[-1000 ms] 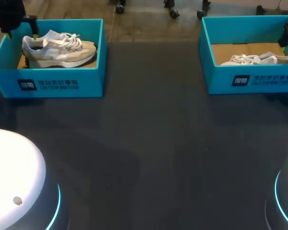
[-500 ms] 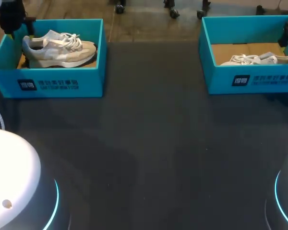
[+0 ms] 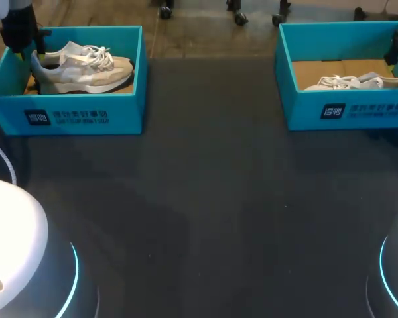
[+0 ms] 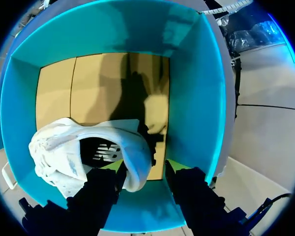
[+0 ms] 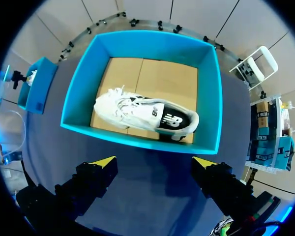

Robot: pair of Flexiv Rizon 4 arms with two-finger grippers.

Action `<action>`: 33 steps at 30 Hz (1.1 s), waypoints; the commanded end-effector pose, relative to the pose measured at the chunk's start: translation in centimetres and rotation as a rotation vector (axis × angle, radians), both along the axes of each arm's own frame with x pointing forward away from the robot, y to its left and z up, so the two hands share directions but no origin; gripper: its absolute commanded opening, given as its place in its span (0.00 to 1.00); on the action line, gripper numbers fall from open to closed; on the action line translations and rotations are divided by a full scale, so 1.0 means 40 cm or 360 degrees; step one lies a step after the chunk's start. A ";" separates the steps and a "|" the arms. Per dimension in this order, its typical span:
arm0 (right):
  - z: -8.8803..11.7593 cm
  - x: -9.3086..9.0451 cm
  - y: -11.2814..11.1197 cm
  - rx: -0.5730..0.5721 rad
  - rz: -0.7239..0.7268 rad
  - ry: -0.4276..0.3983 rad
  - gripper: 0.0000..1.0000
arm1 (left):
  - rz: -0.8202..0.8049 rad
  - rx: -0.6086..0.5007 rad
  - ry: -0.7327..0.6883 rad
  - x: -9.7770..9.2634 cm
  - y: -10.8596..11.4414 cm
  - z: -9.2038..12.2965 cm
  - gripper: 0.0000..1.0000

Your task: Take the shoe out of the shoebox, open the shoe tongue, remove and reinsert the insole, then place the shoe into the shoebox

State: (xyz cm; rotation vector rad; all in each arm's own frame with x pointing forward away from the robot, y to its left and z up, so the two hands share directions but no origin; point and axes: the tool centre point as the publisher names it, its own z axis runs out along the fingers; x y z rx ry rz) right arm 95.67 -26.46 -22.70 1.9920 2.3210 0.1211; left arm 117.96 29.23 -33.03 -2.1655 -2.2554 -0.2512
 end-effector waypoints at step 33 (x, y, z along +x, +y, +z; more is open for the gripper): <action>0.001 -0.001 0.000 0.0000 0.0000 0.0000 1.00 | -0.0090 -0.0055 0.0199 0.036 0.017 -0.138 0.39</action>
